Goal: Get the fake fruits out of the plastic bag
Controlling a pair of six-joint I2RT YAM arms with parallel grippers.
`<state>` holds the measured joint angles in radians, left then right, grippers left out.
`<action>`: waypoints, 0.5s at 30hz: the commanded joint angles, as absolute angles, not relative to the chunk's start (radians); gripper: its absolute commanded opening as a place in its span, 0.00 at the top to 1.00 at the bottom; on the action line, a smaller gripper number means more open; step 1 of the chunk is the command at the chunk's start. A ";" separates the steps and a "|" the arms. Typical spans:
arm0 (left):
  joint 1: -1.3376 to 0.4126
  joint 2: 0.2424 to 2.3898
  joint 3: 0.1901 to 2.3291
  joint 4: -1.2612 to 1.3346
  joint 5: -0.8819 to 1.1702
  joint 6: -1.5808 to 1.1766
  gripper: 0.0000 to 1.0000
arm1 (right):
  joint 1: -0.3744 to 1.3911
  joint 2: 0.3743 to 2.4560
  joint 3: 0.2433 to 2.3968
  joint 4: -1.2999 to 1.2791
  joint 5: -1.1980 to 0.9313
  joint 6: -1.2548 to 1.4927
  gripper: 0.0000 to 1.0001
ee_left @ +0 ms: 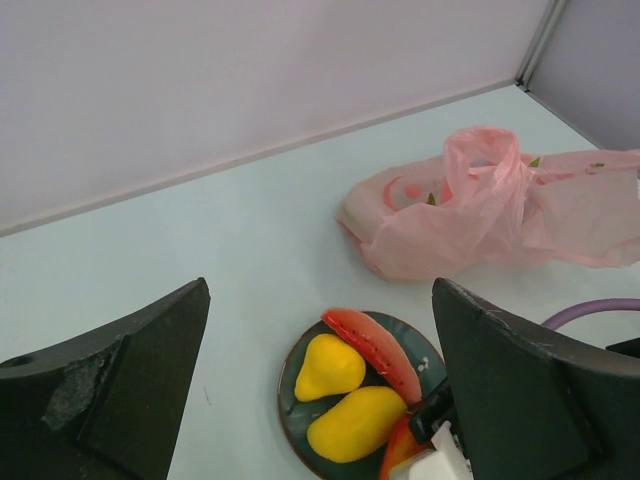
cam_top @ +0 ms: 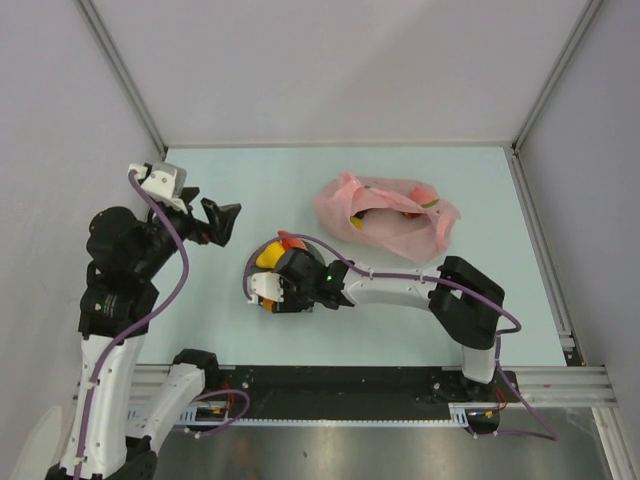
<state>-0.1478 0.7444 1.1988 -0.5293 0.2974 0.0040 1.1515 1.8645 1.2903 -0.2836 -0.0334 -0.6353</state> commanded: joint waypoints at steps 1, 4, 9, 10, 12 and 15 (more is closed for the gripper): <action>-0.135 0.733 1.190 -0.496 0.342 -0.032 0.02 | 1.147 1.899 1.367 -0.216 0.029 -0.600 0.64; -0.135 0.735 1.180 -0.492 0.348 -0.037 0.02 | 1.147 1.916 1.377 -0.212 0.038 -0.580 0.57; -0.135 0.741 1.169 -0.488 0.367 -0.048 0.02 | 1.150 1.921 1.376 -0.201 0.057 -0.569 0.31; -0.135 0.742 1.169 -0.486 0.368 -0.048 0.03 | 1.152 1.921 1.376 -0.202 0.058 -0.571 0.29; -0.135 0.747 1.169 -0.482 0.374 -0.052 0.03 | 1.154 1.916 1.376 -0.209 0.057 -0.568 0.22; -0.135 0.747 1.166 -0.476 0.377 -0.054 0.03 | 1.154 1.901 1.378 -0.206 0.055 -0.558 0.17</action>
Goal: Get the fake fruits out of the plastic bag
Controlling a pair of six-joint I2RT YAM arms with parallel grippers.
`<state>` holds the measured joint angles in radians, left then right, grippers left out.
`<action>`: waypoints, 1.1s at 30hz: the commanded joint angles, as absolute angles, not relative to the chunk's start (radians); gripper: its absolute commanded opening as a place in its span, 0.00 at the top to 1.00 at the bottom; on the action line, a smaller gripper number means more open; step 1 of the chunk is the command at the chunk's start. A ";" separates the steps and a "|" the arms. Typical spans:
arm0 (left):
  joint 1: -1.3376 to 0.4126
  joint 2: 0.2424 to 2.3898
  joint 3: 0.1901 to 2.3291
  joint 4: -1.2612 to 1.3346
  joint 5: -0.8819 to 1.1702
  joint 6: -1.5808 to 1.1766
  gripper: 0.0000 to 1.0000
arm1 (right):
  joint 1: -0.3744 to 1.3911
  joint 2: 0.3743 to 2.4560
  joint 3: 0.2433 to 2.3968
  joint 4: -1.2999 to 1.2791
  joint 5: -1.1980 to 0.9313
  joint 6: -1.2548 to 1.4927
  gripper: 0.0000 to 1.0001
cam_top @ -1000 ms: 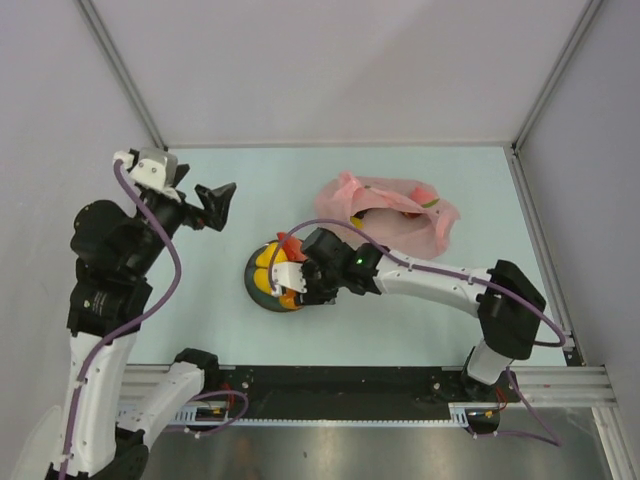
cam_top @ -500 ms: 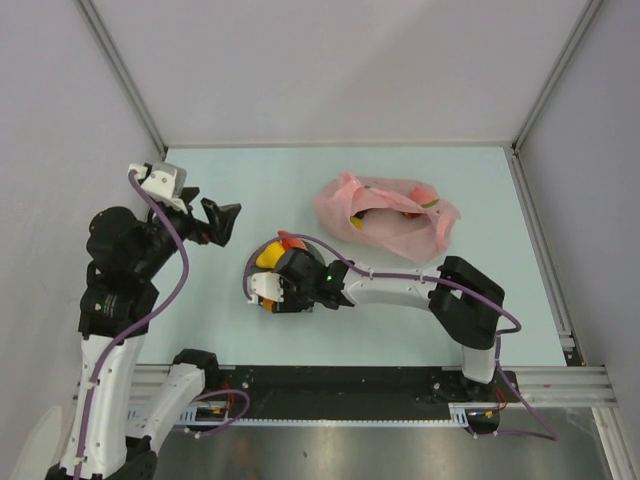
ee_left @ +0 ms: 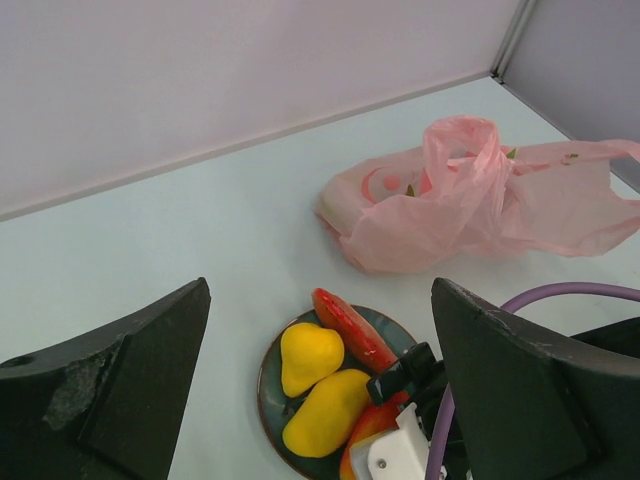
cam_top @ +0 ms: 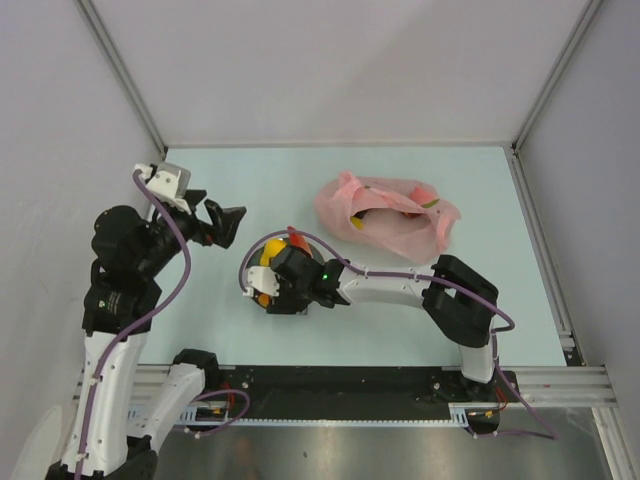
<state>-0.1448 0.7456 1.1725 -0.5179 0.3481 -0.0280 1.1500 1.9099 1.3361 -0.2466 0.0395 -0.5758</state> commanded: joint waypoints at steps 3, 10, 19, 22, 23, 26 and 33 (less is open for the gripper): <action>-0.135 0.752 1.163 -0.469 0.382 -0.055 0.03 | 1.166 1.873 1.379 -0.219 0.052 -0.549 0.13; -0.135 0.775 1.192 -0.466 0.387 -0.055 0.04 | 1.169 1.678 1.393 -0.461 -0.074 -0.486 0.07; -0.185 0.998 1.317 -0.394 0.458 0.027 0.03 | 0.898 1.307 1.394 -0.681 -0.194 -0.244 0.14; -0.305 1.116 1.462 -0.457 0.541 0.092 0.02 | 0.745 1.255 1.393 -0.686 -0.109 -0.222 0.22; -0.340 1.176 1.489 -0.471 0.551 0.112 0.02 | 0.676 1.238 1.393 -0.678 -0.124 -0.195 0.26; -0.449 1.293 1.578 -0.488 0.584 0.133 0.00 | 0.473 1.264 1.385 -0.627 -0.204 -0.137 0.39; -0.613 1.521 1.626 -0.486 0.468 0.155 0.02 | 0.338 1.400 1.301 -0.533 -0.265 -0.127 0.61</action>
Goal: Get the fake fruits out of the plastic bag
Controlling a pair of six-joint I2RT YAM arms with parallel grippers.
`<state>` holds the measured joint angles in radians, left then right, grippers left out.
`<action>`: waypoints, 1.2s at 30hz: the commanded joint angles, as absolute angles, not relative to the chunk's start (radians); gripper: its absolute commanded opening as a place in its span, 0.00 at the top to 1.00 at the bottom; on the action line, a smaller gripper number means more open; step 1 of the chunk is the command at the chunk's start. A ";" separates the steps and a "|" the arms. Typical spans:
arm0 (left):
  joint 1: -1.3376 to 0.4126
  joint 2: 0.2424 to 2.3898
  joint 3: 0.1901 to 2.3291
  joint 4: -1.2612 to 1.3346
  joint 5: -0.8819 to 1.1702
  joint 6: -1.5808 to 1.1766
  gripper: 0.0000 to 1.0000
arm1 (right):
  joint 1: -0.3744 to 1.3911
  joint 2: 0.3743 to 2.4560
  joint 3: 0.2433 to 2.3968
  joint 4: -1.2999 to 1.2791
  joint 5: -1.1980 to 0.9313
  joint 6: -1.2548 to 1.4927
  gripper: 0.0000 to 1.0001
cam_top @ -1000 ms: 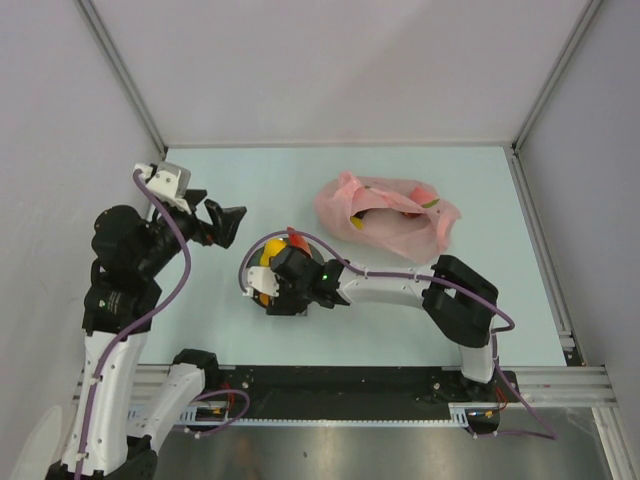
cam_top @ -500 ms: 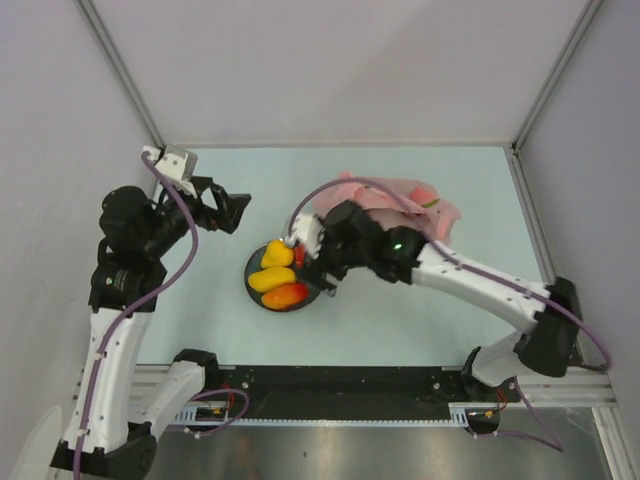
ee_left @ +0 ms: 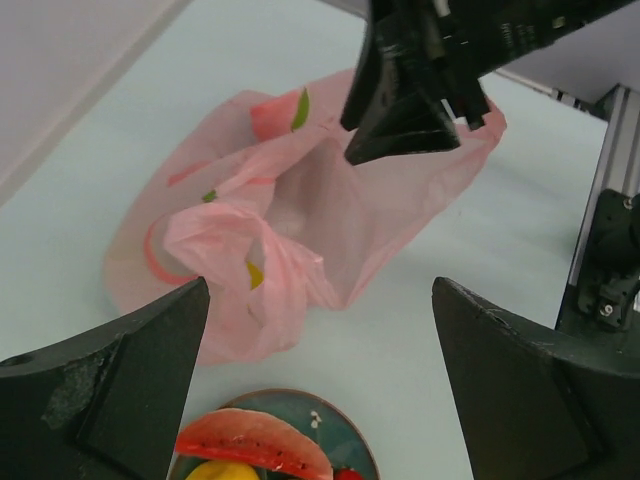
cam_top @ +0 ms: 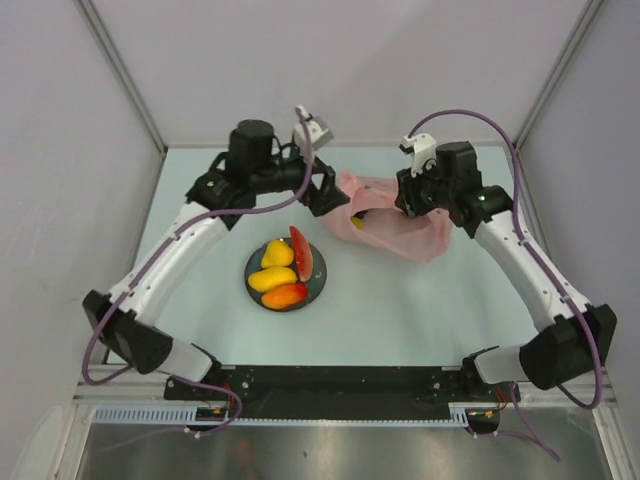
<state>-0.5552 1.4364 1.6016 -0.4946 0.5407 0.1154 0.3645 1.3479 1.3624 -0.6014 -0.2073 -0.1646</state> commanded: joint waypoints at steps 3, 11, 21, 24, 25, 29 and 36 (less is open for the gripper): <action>-0.646 1.612 1.684 -0.483 0.343 0.103 0.09 | 0.321 1.433 1.301 -0.528 -0.279 -0.123 0.62; -0.660 1.694 1.710 -0.497 0.301 0.071 0.57 | 0.299 1.617 1.301 -0.516 -0.250 -0.118 0.62; -0.660 1.574 1.641 -0.479 0.409 0.158 1.00 | 0.186 1.813 1.391 -0.344 -0.081 -0.117 0.45; -0.669 1.580 1.651 -0.485 0.448 0.167 1.00 | 0.178 1.825 1.399 -0.321 -0.055 -0.124 0.31; -0.673 1.582 1.652 -0.491 0.454 0.173 1.00 | 0.173 1.825 1.399 -0.313 -0.058 -0.120 0.28; -0.690 1.601 1.677 -0.525 0.514 0.210 1.00 | 0.176 1.842 1.402 -0.262 -0.078 -0.107 0.18; -0.727 1.594 1.677 -0.534 0.503 0.225 1.00 | 0.205 1.936 1.462 -0.222 -0.065 -0.084 0.06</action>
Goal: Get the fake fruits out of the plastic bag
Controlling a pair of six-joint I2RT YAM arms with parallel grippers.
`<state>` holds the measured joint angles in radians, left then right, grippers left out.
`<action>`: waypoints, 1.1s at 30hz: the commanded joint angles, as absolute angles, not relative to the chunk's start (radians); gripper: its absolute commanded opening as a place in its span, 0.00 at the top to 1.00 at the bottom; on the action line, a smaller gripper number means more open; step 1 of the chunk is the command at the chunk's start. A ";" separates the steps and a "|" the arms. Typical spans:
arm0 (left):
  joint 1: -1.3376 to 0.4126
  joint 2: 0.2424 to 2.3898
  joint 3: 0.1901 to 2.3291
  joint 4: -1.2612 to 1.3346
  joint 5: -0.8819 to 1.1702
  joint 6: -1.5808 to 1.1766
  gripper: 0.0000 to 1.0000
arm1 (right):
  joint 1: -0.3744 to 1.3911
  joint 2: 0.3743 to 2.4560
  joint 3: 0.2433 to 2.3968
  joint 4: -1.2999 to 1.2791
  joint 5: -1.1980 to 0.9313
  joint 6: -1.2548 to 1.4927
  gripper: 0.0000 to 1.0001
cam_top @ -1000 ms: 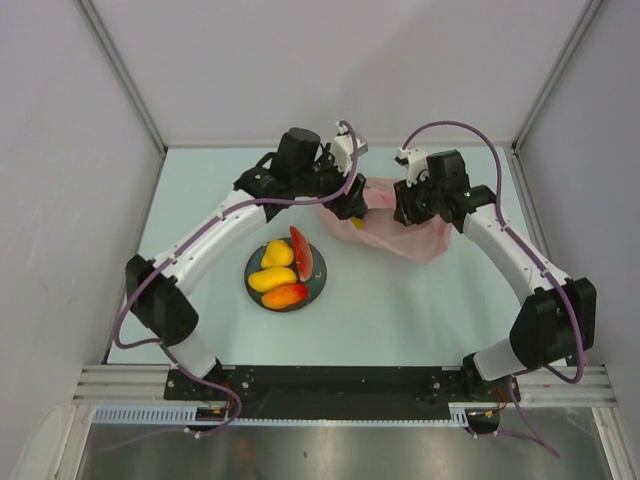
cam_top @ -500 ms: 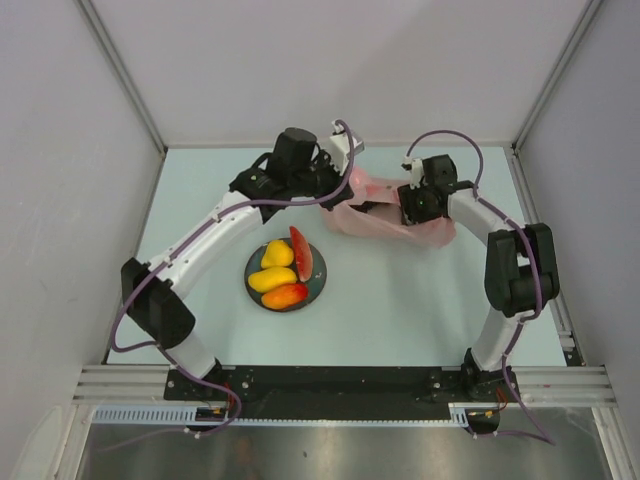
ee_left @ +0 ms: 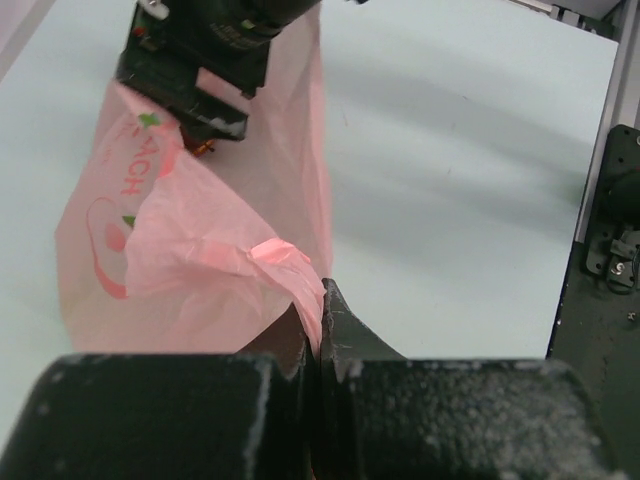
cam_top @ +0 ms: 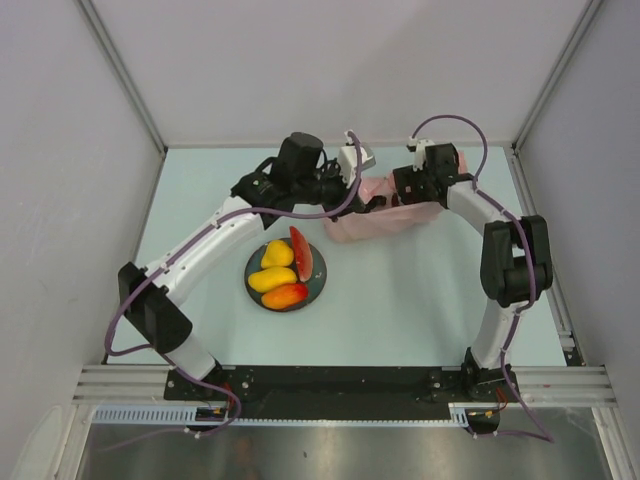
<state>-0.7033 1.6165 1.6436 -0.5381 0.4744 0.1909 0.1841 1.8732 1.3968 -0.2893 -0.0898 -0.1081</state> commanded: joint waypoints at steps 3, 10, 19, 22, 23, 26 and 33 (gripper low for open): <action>-0.733 1.598 1.667 -0.538 0.492 0.227 1.00 | 0.224 1.994 1.493 -0.190 -0.002 -0.069 0.00; -0.742 1.603 1.652 -0.545 0.488 0.238 0.99 | 0.245 2.153 1.623 -0.170 0.095 -0.035 0.00; -0.750 1.609 1.629 -0.535 0.433 0.238 1.00 | 0.207 2.215 1.778 -0.231 -0.044 -0.075 0.50; -0.750 1.620 1.623 -0.523 0.405 0.230 1.00 | 0.178 2.168 1.760 -0.296 -0.147 -0.071 0.58; -0.750 1.623 1.623 -0.520 0.393 0.227 1.00 | 0.170 2.151 1.750 -0.313 -0.179 -0.068 0.59; -0.752 1.634 1.624 -0.505 0.353 0.227 1.00 | 0.144 2.059 1.683 -0.350 -0.340 -0.066 0.63; -0.750 1.646 1.608 -0.486 0.289 0.235 1.00 | 0.132 1.815 1.480 -0.437 -0.581 -0.126 0.64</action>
